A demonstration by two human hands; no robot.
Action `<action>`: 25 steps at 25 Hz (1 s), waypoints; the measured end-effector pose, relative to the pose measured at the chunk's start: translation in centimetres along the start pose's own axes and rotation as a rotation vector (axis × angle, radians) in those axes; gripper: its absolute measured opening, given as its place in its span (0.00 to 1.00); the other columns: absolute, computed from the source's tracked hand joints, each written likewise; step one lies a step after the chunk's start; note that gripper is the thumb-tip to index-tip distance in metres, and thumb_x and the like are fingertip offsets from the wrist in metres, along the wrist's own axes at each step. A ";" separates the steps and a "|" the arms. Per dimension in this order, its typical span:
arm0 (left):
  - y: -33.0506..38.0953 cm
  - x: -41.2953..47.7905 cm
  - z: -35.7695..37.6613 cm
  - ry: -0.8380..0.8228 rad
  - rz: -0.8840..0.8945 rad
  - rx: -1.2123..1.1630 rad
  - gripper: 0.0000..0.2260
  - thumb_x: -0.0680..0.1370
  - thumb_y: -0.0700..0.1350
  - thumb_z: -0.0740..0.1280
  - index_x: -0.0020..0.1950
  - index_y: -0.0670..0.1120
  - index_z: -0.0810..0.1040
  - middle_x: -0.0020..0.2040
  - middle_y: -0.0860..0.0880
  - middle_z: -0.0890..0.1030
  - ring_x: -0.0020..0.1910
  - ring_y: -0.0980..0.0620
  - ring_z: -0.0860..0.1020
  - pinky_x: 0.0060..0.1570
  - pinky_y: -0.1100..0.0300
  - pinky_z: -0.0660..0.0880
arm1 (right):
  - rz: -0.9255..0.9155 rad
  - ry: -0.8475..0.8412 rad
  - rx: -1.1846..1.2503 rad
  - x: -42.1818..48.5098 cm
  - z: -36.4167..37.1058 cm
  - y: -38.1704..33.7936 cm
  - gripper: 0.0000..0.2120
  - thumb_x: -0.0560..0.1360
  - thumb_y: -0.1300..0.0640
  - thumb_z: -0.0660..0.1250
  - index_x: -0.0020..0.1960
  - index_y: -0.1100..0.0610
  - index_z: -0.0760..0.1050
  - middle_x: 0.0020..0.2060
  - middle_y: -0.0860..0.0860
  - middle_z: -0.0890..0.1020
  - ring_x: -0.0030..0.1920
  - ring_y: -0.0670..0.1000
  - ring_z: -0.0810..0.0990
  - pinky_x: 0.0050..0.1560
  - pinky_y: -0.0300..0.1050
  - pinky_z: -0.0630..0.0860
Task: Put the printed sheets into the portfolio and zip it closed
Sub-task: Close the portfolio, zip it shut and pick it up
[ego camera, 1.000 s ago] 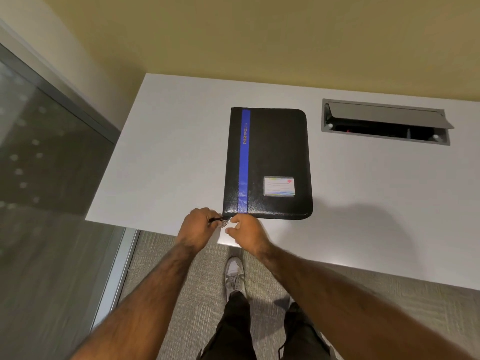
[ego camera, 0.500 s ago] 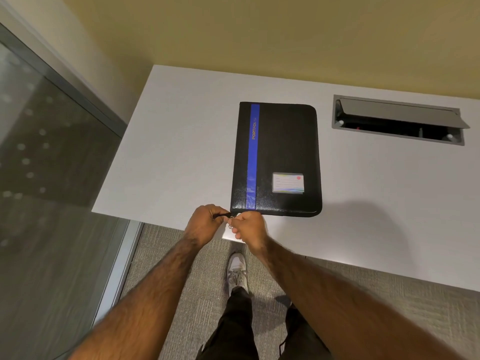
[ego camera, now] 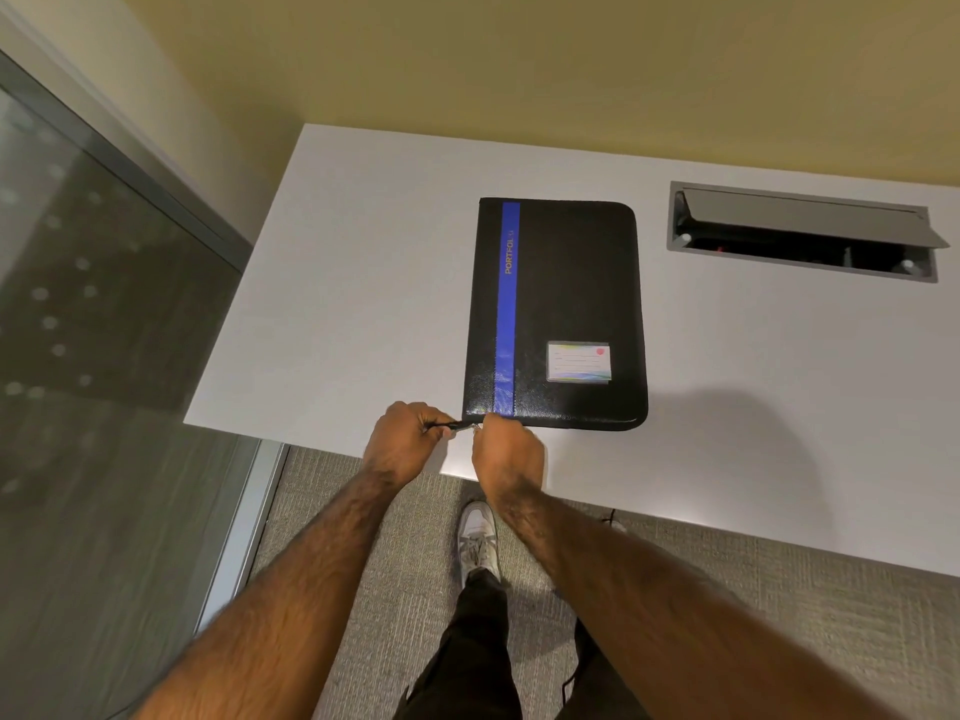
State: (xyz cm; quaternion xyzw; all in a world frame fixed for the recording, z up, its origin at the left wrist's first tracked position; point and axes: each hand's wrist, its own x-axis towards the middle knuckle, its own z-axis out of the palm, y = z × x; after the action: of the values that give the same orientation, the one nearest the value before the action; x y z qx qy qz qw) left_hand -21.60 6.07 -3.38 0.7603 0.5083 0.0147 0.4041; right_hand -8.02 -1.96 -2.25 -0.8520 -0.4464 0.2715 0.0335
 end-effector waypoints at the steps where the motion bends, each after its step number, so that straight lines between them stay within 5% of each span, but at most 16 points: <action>1: 0.0 0.1 0.0 0.002 -0.011 -0.003 0.08 0.77 0.42 0.71 0.50 0.52 0.88 0.43 0.58 0.83 0.44 0.57 0.79 0.44 0.63 0.70 | -0.021 0.008 -0.038 0.1 0.1 0.5 0.08 0.80 0.55 0.64 0.54 0.56 0.80 0.46 0.54 0.86 0.46 0.56 0.85 0.47 0.46 0.80; 15: 0.2 0.7 -0.3 -0.001 -0.081 0.055 0.09 0.78 0.42 0.70 0.53 0.52 0.87 0.51 0.55 0.86 0.50 0.55 0.81 0.51 0.62 0.73 | -0.006 0.073 -0.061 -0.5 -1.8 8.6 0.13 0.82 0.53 0.63 0.62 0.58 0.77 0.52 0.54 0.86 0.50 0.54 0.85 0.51 0.45 0.80; 25: 0.3 0.3 -0.8 -0.006 -0.114 0.077 0.10 0.77 0.40 0.70 0.49 0.54 0.88 0.53 0.58 0.86 0.53 0.56 0.80 0.51 0.62 0.71 | 0.088 0.116 0.029 -1.3 -4.9 15.4 0.10 0.83 0.53 0.60 0.53 0.56 0.77 0.42 0.50 0.85 0.39 0.51 0.84 0.44 0.43 0.80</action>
State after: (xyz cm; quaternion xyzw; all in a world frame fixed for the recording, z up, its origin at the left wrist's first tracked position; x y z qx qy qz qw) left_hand -21.60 6.74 -2.76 0.7453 0.5496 -0.0304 0.3763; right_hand 5.23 -11.29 -2.17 -0.8844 -0.4020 0.2293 0.0597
